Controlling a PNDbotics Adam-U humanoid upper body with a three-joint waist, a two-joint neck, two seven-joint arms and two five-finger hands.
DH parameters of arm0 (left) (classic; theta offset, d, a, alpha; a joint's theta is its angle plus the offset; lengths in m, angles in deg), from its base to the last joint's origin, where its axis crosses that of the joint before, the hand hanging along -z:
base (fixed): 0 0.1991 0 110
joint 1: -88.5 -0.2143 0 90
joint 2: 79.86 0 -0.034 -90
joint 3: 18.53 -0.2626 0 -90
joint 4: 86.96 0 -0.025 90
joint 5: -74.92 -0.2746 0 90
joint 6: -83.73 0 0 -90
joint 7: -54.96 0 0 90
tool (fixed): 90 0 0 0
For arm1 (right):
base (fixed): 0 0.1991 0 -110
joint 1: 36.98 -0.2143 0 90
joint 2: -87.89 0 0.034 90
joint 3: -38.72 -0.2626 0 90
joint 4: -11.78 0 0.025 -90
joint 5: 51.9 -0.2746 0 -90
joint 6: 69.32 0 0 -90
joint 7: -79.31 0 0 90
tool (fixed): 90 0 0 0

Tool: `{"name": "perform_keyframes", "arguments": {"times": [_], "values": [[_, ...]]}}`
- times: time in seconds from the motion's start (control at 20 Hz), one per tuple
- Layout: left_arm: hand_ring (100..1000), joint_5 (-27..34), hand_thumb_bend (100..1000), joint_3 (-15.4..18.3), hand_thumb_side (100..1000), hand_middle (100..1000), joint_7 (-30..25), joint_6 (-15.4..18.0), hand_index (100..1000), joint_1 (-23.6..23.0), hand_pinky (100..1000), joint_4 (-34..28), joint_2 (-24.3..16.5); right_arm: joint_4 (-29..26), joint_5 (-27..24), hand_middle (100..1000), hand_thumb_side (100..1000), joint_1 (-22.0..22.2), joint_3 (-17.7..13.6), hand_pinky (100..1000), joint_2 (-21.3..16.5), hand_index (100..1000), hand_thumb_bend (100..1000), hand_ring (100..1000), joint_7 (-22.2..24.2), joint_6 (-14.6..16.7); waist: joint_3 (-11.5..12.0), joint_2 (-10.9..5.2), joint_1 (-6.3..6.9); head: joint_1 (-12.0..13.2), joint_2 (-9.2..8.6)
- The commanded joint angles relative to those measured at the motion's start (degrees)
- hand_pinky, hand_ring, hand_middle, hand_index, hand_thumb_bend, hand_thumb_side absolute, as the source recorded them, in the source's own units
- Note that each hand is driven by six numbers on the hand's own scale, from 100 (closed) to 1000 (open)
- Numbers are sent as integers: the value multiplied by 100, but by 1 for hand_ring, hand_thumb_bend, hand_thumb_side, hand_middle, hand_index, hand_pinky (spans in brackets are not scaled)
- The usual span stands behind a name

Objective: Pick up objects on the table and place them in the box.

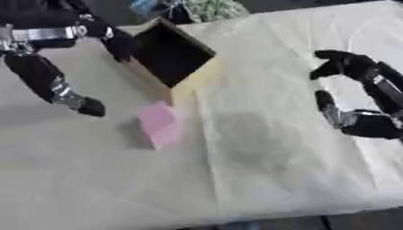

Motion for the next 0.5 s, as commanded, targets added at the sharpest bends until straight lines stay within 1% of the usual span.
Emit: {"name": "perform_keyframes", "arguments": {"times": [0.05, 0.3, 0.4, 0.45, 0.5], "values": [[732, -281, 677, 49, 464, 714, -27, 138, 974, 112, 797, -52, -131, -39, -22, 645, 340, -40, -71, 778, -93, 937, 100, 754, -4, 5, -8, -101, -3, -7, 30], [738, -566, 720, -49, 328, 723, -262, 489, 1000, 133, 813, 31, -93, -39, -26, 648, 339, -44, -77, 778, -97, 937, 100, 756, -20, -1, -28, -107, 3, -13, 30], [742, -633, 729, -55, 297, 721, -336, 644, 1000, 142, 813, 63, -75, -39, -27, 648, 340, -43, -81, 778, -99, 937, 100, 756, -26, -3, -32, -109, 5, -16, 30], [743, -653, 730, -66, 255, 716, -365, 715, 1000, 146, 814, 76, -67, -38, -28, 648, 340, -43, -83, 778, -99, 937, 100, 756, -29, -5, -34, -109, 8, -15, 30], [743, -669, 730, -78, 255, 716, -395, 785, 1000, 150, 814, 89, -61, -38, -28, 648, 340, -43, -83, 778, -99, 937, 100, 756, -31, -7, -35, -109, 10, -15, 30]]}}
